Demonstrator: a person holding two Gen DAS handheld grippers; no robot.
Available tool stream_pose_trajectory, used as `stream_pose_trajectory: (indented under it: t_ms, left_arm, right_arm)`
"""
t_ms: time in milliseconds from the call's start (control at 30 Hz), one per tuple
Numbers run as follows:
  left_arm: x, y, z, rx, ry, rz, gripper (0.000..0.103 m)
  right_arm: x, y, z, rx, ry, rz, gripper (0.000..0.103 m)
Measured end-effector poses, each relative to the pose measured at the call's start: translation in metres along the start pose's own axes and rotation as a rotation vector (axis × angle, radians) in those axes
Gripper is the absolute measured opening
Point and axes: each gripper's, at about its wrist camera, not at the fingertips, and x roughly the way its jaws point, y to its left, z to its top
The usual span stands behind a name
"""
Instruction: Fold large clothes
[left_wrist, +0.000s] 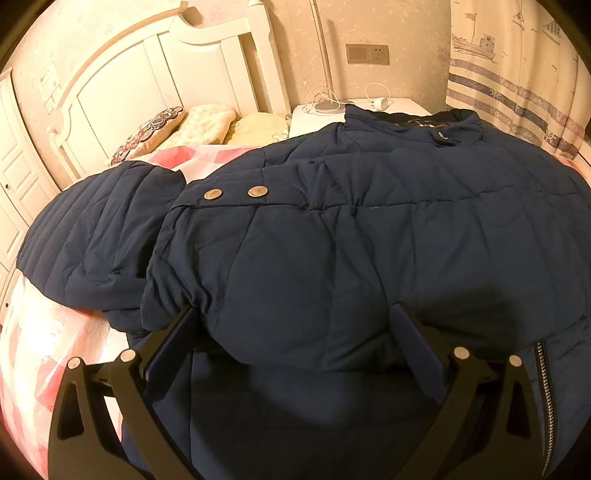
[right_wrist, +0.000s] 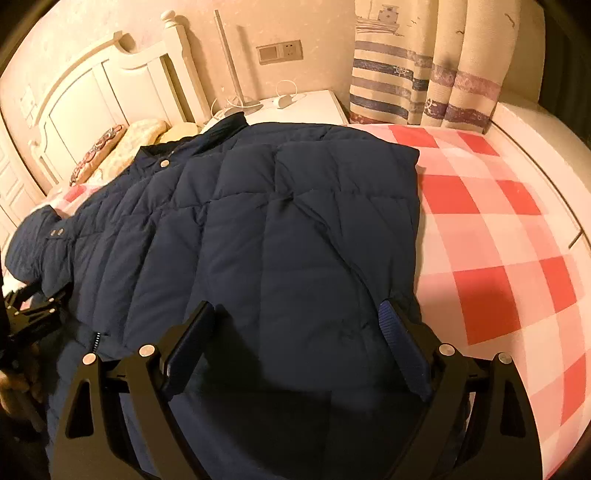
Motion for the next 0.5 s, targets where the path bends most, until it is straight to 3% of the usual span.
stream_pose_trajectory:
  t_ms: [100, 167, 367, 433, 500]
  left_arm:
    - [0.000, 0.000, 0.000, 0.000, 0.001, 0.002, 0.101]
    - [0.000, 0.000, 0.000, 0.000, 0.001, 0.002, 0.101]
    - [-0.001, 0.001, -0.001, -0.007, 0.000, -0.010, 0.101]
    - [-0.009, 0.010, -0.003, -0.033, -0.005, -0.060, 0.101]
    - [-0.030, 0.039, -0.010, -0.137, -0.046, -0.155, 0.101]
  right_arm:
    - [-0.004, -0.005, -0.001, 0.043, -0.013, 0.028, 0.087]
    - [-0.015, -0.007, -0.003, 0.070, -0.055, 0.003, 0.087]
    - [-0.005, -0.002, -0.018, 0.005, -0.042, -0.057, 0.088]
    - [-0.004, -0.005, -0.018, 0.012, -0.038, -0.041, 0.090]
    - [-0.005, -0.009, -0.018, 0.019, -0.043, -0.025, 0.090]
